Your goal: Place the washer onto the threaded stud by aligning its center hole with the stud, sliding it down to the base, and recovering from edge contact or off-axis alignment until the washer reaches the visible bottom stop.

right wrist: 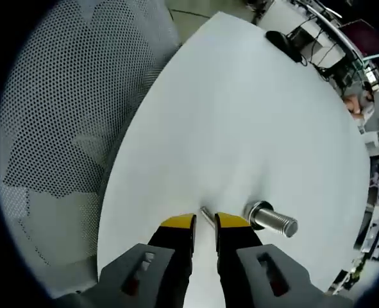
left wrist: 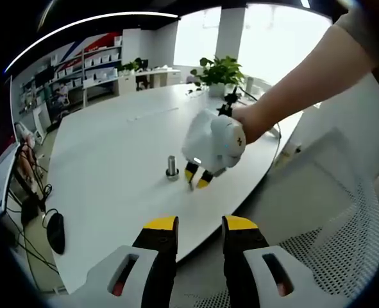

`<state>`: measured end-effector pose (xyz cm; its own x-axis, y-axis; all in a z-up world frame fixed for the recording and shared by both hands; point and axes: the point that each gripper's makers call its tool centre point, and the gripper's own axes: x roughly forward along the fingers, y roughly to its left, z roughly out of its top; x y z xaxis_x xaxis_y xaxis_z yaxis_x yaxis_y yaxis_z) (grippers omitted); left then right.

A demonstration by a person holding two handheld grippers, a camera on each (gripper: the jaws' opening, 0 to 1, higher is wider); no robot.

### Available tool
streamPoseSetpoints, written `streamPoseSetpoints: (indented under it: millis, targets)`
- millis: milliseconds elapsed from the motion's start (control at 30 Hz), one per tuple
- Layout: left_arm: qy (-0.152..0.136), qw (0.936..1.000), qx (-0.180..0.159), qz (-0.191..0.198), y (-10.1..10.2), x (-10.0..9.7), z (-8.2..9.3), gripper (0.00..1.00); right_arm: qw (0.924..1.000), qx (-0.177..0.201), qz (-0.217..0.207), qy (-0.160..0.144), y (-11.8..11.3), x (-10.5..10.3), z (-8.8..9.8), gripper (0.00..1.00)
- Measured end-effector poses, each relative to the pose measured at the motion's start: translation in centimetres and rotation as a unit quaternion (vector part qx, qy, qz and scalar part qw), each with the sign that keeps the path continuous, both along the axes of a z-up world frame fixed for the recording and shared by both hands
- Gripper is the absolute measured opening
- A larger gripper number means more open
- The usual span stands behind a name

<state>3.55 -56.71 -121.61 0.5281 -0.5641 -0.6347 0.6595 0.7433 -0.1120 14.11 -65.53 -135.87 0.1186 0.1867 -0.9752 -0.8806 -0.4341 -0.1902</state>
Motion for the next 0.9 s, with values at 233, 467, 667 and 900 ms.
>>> streamPoseSetpoints:
  millis: [233,467,667,900]
  targets:
    - [0.001,1.0,0.002,0.002,0.1,0.0,-0.1,0.25,0.9994,-0.009,0.03,0.017,0.1,-0.3,-0.7,0.14]
    - [0.0,1.0,0.001,0.002,0.1,0.0,-0.1,0.25,0.998,-0.028,0.053,0.02,-0.8,-0.5,-1.6,0.12]
    - [0.0,1.0,0.001,0.003,0.1,0.1,0.0,0.25,0.9982,-0.025,0.051,0.02,-0.9,-0.5,-1.7,0.12]
    - [0.001,1.0,0.002,0.004,0.1,0.1,-0.1,0.25,0.9977,-0.017,0.065,0.006,-1.5,-0.3,-1.3,0.11]
